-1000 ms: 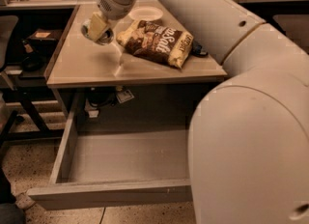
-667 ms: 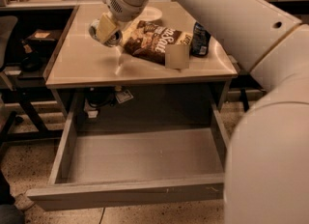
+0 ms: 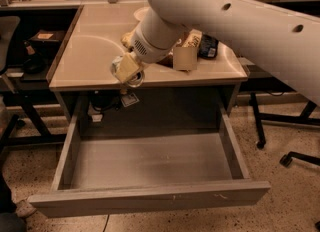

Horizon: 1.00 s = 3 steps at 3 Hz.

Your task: Place 7up can into top drawer

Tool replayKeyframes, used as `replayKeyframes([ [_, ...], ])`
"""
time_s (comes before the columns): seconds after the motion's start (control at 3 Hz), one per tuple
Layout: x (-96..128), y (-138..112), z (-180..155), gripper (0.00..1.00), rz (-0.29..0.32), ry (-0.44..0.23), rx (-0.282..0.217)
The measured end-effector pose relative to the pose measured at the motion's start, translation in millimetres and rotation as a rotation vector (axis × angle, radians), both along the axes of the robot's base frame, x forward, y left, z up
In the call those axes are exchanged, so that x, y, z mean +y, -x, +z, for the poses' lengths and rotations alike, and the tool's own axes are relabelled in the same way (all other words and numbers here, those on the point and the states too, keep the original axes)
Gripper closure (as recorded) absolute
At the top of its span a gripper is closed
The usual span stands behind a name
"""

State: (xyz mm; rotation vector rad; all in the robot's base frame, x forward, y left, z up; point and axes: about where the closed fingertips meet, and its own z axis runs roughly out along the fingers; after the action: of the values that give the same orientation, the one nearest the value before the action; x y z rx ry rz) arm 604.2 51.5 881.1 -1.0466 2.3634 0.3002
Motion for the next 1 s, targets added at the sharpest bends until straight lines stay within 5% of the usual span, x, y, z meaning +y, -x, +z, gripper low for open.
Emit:
replayKeyframes([
  [0.33,-1.6,-2.6,16.1,1.00,-0.002,-0.010,-0.027],
  [0.67,-16.2,27.9,35.8,1.00,-0.021,-0.030,-0.044],
  [1.0,-52.0,87.2,32.0,1.00,-0.100,-0.012,-0.005],
])
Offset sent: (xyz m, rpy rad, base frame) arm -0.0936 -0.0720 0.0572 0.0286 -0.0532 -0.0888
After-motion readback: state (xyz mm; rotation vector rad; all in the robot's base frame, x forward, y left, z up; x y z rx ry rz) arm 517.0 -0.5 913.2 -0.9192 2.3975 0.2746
